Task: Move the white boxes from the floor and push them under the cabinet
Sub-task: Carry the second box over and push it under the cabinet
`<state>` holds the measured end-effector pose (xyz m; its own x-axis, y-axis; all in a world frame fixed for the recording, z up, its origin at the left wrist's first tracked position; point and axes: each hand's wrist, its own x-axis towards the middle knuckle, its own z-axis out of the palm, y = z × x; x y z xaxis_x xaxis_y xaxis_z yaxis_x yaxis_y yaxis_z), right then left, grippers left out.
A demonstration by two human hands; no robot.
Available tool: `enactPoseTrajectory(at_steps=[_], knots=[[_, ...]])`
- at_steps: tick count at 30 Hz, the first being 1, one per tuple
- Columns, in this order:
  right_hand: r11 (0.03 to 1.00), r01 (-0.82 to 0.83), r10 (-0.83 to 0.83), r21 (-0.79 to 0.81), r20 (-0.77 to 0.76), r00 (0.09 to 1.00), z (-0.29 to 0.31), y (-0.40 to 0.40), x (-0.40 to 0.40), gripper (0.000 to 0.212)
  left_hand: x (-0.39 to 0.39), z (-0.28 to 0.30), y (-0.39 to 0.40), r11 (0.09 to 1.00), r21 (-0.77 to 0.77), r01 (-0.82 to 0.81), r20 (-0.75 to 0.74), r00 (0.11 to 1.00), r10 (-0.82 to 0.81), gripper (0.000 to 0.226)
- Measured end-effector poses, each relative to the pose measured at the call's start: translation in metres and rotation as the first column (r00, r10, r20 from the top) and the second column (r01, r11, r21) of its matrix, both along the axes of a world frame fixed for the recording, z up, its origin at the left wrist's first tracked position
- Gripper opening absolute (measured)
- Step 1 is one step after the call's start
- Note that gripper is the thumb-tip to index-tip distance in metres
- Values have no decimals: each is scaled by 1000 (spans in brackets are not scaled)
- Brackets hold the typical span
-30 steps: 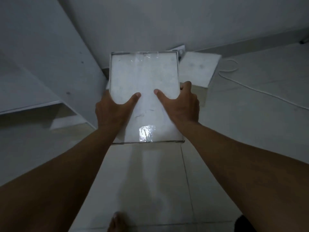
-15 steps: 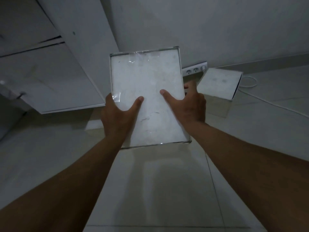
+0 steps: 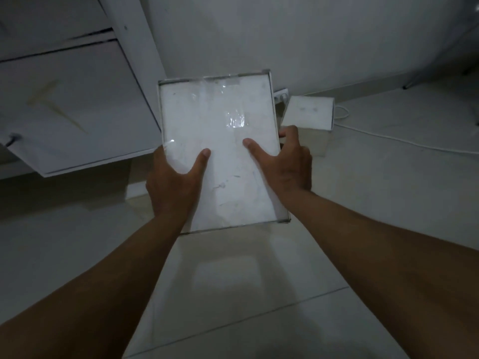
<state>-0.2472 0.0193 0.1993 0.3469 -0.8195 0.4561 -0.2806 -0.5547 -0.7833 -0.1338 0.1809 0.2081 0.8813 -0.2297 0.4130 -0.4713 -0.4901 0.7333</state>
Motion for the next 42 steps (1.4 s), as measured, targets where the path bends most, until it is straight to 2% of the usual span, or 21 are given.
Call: enactPoseTrajectory(at_steps=[5,11,15,19,30,37,42], knots=[[998,59,-59,3,13,998,2,71,0,63,9,6,65,999,-25,46,-23,999,-47,78],[996,62,-63,-65,-11,998,21,170,32,64,40,15,167,992,-112,55,-29,998,-59,76],[995,60,-63,-74,-28,998,34,220,58,65,63,22,220,995,-98,21,-37,999,-25,81],[999,-22,21,-39,-18,1000,42,260,90,64,85,33,266,996,-66,-52,-7,999,52,83],[985,-171,171,11,-22,985,21,299,148,58,112,18,320,975,25,-220,54,974,218,81],[982,-187,187,12,-125,974,-6,311,176,60,123,-13,335,944,96,-315,-66,944,322,86],[979,-196,205,62,-180,962,-47,347,204,58,155,-52,368,940,157,-302,-94,943,319,84]])
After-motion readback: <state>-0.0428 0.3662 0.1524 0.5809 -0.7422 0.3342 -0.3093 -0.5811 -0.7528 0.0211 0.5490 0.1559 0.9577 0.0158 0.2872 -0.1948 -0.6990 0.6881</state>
